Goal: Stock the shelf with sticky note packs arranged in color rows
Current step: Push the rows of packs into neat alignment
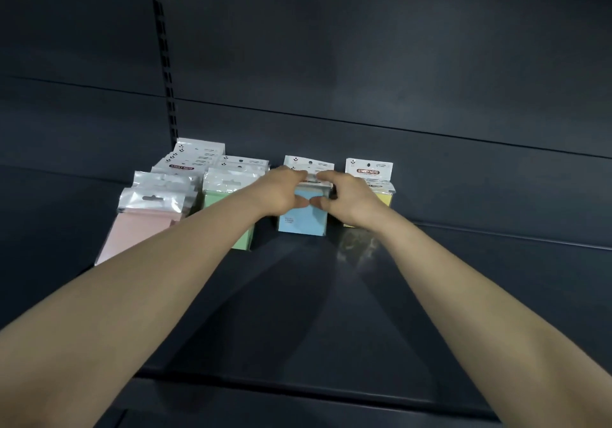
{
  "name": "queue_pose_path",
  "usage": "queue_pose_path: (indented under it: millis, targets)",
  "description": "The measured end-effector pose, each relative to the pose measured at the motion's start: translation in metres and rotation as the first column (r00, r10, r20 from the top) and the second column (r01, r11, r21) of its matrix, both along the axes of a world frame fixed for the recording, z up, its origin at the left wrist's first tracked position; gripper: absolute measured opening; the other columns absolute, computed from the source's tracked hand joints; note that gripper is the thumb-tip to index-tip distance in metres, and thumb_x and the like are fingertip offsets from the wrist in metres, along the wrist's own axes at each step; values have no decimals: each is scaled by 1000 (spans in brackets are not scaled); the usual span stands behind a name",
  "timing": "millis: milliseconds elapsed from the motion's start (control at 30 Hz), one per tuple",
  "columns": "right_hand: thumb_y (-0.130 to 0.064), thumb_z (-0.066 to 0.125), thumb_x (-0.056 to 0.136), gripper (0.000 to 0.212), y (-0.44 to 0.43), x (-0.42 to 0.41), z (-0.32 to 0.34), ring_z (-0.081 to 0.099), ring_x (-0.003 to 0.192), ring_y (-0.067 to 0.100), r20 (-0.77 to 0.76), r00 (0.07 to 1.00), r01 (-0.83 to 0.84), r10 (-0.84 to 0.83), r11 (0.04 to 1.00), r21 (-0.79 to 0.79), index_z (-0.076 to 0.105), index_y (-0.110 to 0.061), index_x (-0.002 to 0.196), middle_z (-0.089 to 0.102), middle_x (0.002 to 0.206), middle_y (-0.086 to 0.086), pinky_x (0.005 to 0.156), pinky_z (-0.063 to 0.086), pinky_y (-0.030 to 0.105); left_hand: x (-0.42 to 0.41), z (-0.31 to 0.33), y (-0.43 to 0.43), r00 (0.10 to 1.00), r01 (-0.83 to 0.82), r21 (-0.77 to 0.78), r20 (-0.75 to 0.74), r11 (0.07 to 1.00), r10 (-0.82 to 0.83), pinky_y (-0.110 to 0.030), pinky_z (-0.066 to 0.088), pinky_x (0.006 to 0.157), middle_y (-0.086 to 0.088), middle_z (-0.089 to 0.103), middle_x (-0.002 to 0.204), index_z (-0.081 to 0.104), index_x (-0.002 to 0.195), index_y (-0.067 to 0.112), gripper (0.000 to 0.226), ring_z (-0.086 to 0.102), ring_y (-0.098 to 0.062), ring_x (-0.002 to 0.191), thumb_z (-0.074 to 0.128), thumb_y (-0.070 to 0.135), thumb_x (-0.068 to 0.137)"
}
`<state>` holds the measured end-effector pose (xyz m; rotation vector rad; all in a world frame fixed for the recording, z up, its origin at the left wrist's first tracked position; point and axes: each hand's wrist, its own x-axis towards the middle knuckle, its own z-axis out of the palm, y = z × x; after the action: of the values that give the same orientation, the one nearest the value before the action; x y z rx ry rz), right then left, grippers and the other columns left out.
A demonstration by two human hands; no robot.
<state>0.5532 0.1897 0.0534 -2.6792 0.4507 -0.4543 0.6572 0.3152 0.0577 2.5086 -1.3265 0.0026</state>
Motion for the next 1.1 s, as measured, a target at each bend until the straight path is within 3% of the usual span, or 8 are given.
queue_pose_path:
  millis: [133,233,333,567,800,933,1100]
  targets:
    - [-27,64,91,63,0,-2,-10,48,125,25,4,998,-57,58,998,-26,37,-21,147,45,145,3,102,37,29,-8,-4,2,999,7,84,34,996,-10,-39,23,115,-14,9,158,11,153,20,79,15,-34,144,61,26,93]
    - [-24,63,91,57,-4,-7,-11,55,114,24,86,994,-65,72,995,-77,41,-21,144,50,139,0,95,40,27,-10,-1,2,985,5,20,170,1000,-8,-43,15,118,-14,5,159,14,153,13,76,2,-39,146,60,20,93]
    - [-19,56,94,49,-7,-14,-9,57,107,25,160,984,-53,84,981,-189,45,-17,141,52,136,0,89,37,25,-8,1,6,964,35,-10,263,999,-31,-41,18,118,-13,11,158,21,150,7,69,5,-37,146,59,16,93]
    - [-10,47,97,45,-16,-20,-10,47,129,23,198,978,1,62,953,-302,46,-12,142,48,146,0,100,33,26,-15,-8,16,942,58,73,326,996,-79,-34,34,105,-10,36,148,33,145,6,55,38,-27,133,55,9,94]
    - [-5,45,94,46,-23,-21,-17,50,124,24,187,978,-19,90,937,-348,48,-13,139,52,141,-1,98,39,31,-19,-9,18,918,84,23,388,996,-86,-29,30,108,-10,33,149,26,148,4,62,33,-25,136,55,7,93]
    - [-7,48,94,44,-30,-26,-19,43,134,28,234,970,48,67,891,-451,51,-8,138,53,141,8,110,33,36,-19,-8,18,884,93,21,457,995,-93,-27,22,113,-7,28,153,24,149,7,61,23,-23,142,52,16,97]
    - [-23,54,93,46,-48,-39,-28,40,133,38,203,965,253,-167,800,-545,51,-7,136,51,140,14,101,38,54,-25,-10,15,888,31,101,453,994,-74,-31,8,118,-4,5,161,6,154,14,72,3,-23,148,48,34,99]
